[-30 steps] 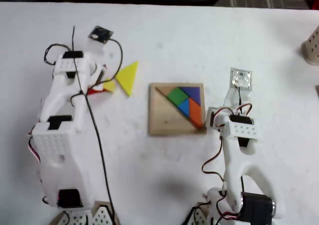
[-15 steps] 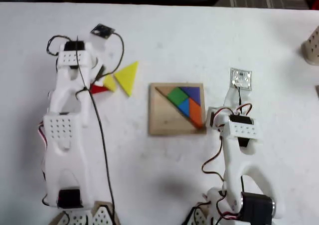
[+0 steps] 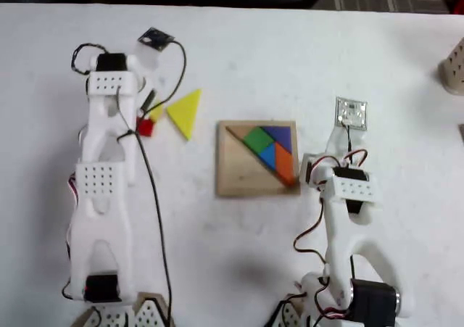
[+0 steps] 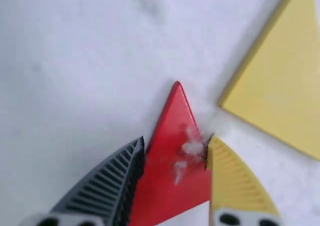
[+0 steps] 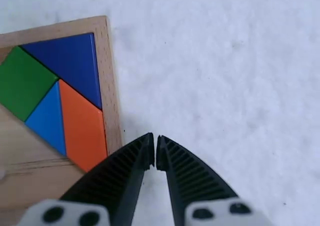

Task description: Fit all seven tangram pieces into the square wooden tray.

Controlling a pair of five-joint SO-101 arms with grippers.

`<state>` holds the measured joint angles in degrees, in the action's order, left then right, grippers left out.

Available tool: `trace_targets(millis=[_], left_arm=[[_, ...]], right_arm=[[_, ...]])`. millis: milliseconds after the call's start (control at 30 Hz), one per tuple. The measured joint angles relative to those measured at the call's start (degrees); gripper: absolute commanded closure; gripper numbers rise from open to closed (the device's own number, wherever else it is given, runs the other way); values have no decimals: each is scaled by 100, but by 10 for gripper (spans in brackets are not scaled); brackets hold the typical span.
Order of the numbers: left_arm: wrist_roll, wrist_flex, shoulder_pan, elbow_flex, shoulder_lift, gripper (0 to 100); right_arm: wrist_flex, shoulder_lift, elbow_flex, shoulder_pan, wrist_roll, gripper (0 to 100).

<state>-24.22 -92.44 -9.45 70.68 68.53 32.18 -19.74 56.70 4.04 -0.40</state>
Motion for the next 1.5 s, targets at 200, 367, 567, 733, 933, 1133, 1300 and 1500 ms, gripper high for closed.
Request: trace_targets(millis=[200, 367, 567, 733, 933, 1133, 1300, 1500], left_arm=[[26, -580, 0, 633, 273, 828], [624, -914, -9, 571, 308, 854], [1327, -914, -26, -132, -35, 793], [1600, -923, -105, -1547, -809, 745], [1609, -492, -105, -3710, -2189, 745], [1477, 1011, -105, -6022, -3560, 740], [413, 2101, -105, -7508, -4466, 740], [-1468, 3332, -264, -8686, -5134, 739]], right_arm=[[0, 0, 0, 0, 0, 981], [0, 0, 0, 0, 0, 981], [0, 0, 0, 0, 0, 981], [0, 0, 0, 0, 0, 981], [0, 0, 0, 0, 0, 981], [0, 0, 0, 0, 0, 981], [0, 0, 0, 0, 0, 981], [0, 0, 0, 0, 0, 981]])
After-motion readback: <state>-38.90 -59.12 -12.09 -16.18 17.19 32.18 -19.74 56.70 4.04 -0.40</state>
